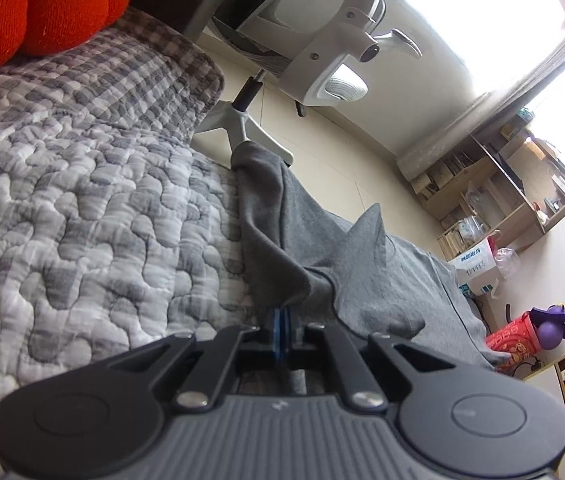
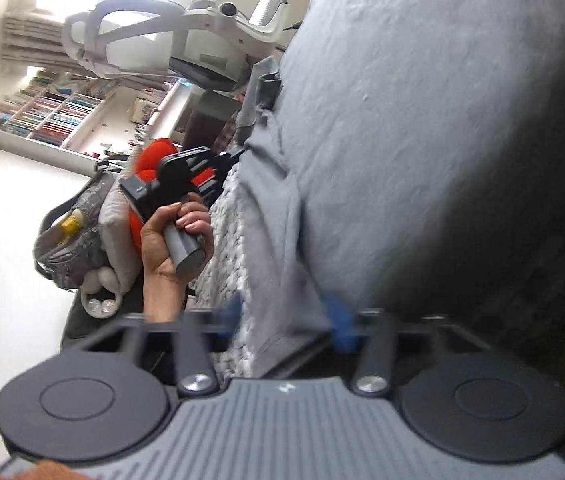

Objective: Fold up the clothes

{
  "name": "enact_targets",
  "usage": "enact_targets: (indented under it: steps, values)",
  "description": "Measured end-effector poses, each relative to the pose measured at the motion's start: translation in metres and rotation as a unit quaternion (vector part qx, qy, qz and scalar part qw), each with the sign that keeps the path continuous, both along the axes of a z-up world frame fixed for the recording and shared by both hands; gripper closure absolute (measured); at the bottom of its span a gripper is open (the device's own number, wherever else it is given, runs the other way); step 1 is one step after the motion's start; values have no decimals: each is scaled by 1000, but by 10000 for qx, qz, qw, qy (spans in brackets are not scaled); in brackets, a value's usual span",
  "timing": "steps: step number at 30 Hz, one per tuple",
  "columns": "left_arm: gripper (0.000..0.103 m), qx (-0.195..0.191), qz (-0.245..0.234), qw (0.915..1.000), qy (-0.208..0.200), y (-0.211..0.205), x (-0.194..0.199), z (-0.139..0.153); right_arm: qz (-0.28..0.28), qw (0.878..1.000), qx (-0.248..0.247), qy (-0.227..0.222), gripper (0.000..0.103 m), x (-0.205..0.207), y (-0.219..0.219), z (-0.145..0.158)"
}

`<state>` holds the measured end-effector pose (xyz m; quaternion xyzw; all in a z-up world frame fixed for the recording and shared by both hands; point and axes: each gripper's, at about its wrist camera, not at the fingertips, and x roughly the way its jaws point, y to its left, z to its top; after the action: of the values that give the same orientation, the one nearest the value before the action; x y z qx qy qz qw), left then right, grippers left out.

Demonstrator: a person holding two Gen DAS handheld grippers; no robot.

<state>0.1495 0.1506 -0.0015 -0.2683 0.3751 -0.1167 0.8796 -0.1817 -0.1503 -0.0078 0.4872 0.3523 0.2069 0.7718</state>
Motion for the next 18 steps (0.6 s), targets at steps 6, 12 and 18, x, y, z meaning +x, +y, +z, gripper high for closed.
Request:
enact_targets:
  steps: [6, 12, 18]
  values:
    - [100, -39, -4, 10000, -22, 0, 1, 3, -49, 9961, -783, -395, 39, -13, 4, 9]
    - [100, -74, 30, 10000, -15, 3, -2, 3, -88, 9920, -1085, -638, 96, -20, 23, 11]
    - [100, -102, 224, 9996, -140, 10, -8, 9, 180, 9880, -662, -1383, 93, -27, 39, 30]
